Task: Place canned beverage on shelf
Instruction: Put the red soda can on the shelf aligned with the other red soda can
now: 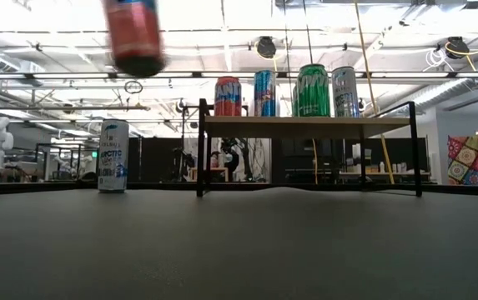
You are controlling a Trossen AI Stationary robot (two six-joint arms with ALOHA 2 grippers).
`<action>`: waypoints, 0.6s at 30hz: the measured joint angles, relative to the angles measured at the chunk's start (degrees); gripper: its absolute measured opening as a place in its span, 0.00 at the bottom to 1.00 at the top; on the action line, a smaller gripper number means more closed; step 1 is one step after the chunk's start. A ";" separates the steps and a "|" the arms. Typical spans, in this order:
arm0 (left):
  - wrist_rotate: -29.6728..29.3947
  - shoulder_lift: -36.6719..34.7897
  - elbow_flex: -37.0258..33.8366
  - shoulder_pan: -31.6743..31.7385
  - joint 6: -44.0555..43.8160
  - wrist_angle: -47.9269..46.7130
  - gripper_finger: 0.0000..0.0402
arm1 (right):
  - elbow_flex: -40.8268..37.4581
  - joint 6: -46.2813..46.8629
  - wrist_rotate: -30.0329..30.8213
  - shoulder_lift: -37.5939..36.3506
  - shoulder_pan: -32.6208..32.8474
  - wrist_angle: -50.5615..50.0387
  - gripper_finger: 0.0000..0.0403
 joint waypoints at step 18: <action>5.36 4.02 12.26 33.88 31.34 12.70 0.71 | 0.00 6.09 10.72 1.22 -4.05 0.05 0.89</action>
